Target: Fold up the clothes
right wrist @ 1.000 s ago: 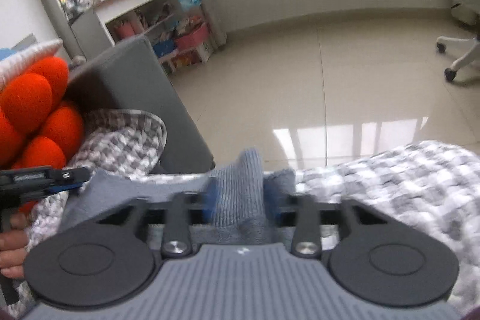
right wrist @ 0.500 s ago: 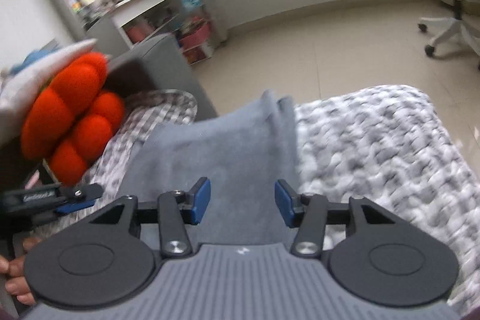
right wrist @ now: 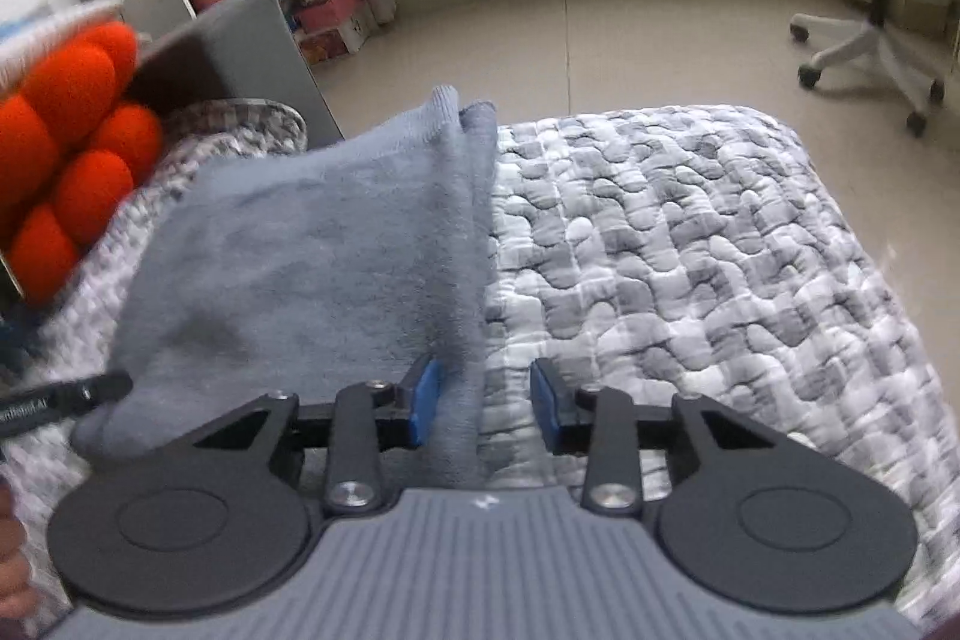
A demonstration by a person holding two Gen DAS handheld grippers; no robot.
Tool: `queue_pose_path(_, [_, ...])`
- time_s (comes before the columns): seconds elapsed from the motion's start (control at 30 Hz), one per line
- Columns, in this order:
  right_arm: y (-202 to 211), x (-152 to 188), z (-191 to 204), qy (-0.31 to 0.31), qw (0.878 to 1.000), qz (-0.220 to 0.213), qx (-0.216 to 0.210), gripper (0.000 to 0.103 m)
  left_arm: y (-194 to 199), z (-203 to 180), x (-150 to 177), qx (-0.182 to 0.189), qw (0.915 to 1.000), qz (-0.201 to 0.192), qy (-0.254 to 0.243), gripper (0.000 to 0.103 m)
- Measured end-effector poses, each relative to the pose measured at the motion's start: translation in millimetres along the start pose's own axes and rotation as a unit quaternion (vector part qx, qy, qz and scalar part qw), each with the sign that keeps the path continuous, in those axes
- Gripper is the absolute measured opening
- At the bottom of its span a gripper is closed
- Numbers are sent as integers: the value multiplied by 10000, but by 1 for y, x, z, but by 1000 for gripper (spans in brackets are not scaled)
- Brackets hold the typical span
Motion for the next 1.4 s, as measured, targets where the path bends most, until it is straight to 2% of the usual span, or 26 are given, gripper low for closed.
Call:
queue_pose_path(0.2, [10,-4,17,138,9992,-210,-297,37,12,10,1,-116,9999,-15,50,35])
queue_pose_path(0.33, [6,-1,8,-90,9998,-100,-118,37,10,13,3,-69,10000,30,4,36])
queue_pose_path(0.43, [8,-1,1,-298,9994,-56,-151,37,5,13,6,-55,9999,147,11,35])
queue_pose_path(0.47, [9,0,0,-342,9993,-52,-166,37,4,12,7,-8,9999,170,-12,31])
queue_pose_path(0.5, [10,0,-1,-331,9993,-59,-169,37,5,10,7,88,9998,190,-40,17])
queue_pose_path(0.53, [11,1,0,-305,9994,-58,-184,37,4,10,8,159,9996,208,-43,13])
queue_pose_path(0.6, [10,2,1,-260,9994,-16,-243,37,3,10,9,238,9994,236,-19,8])
queue_pose_path(0.7, [5,6,2,-193,9995,99,-227,37,4,10,11,299,9992,265,-20,5])
queue_pose_path(1.1, [3,6,-1,-189,9995,112,-225,37,12,16,16,454,9984,340,0,4])
queue_pose_path(1.27, [2,7,0,-40,9997,99,-225,37,21,13,22,430,9982,360,-223,4])
queue_pose_path(1.4, [-1,7,-1,-46,9998,100,-170,37,13,14,18,364,9985,342,-235,5])
Point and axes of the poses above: each gripper's, at about its wrist camera, not at the fingertips, and y roughly against the way its jaws point, z to its left, x to its underside, the point moved 6 cm from there along -y, roughly the way its jaws point, and after that the axes turned 6 degrees about -y, right-handed, at the moved point
